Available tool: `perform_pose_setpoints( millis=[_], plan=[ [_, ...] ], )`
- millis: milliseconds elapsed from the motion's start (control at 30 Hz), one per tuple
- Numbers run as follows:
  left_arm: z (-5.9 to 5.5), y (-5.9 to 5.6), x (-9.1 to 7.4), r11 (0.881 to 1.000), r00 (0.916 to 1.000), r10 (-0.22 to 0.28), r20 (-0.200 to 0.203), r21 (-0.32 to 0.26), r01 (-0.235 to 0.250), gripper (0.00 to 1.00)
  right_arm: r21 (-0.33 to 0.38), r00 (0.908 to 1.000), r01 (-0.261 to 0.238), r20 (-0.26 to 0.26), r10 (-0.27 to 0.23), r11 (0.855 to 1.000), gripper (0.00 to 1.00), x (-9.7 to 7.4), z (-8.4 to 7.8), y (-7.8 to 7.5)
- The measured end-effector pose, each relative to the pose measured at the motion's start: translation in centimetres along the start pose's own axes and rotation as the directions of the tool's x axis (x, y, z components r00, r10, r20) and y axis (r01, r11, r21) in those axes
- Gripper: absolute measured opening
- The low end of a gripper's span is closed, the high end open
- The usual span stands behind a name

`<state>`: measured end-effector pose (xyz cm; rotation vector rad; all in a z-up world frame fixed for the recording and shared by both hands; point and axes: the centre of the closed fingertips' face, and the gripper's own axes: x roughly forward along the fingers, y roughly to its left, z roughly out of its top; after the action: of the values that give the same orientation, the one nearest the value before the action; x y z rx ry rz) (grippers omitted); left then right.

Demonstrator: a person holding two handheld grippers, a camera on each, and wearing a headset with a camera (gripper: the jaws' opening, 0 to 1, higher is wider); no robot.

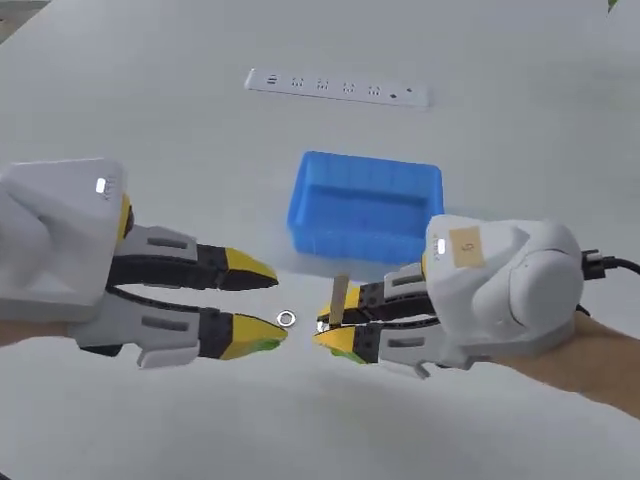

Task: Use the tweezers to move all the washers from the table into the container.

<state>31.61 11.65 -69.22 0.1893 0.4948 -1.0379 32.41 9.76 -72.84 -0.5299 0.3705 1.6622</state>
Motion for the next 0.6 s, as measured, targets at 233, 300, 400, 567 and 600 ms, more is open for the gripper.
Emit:
perform_pose_setpoints(
  millis=[233,300,400,567,600],
  plan=[
    [0.9,0.7,-0.6,1.000,0.9999,0.004,0.011,-0.025,-0.004,0.47,-0.046,0.9990,0.042,0.013,-0.042,0.998,0.10,-1.8,2.1,-2.5],
    [1.1,1.3,-0.7,0.999,0.9994,0.022,0.026,-0.035,-0.021,0.52,-0.056,0.9986,0.052,0.016,-0.051,0.997,0.10,-2.2,2.6,-3.3],
    [1.4,1.7,-0.8,0.998,0.9985,0.028,0.048,-0.063,-0.025,0.59,-0.091,0.9973,0.074,0.005,-0.074,0.993,0.10,-2.7,3.1,-4.6],
    [1.5,1.8,-0.8,0.997,0.9977,0.038,0.056,-0.068,-0.034,0.75,-0.109,0.9954,0.096,0.013,-0.095,0.989,0.10,-3.4,4.3,-6.1],
    [1.6,1.8,-0.8,0.997,0.9974,0.041,0.060,-0.067,-0.037,0.77,-0.109,0.9951,0.099,0.016,-0.098,0.989,0.10,-3.5,4.4,-6.4]
  ],
)
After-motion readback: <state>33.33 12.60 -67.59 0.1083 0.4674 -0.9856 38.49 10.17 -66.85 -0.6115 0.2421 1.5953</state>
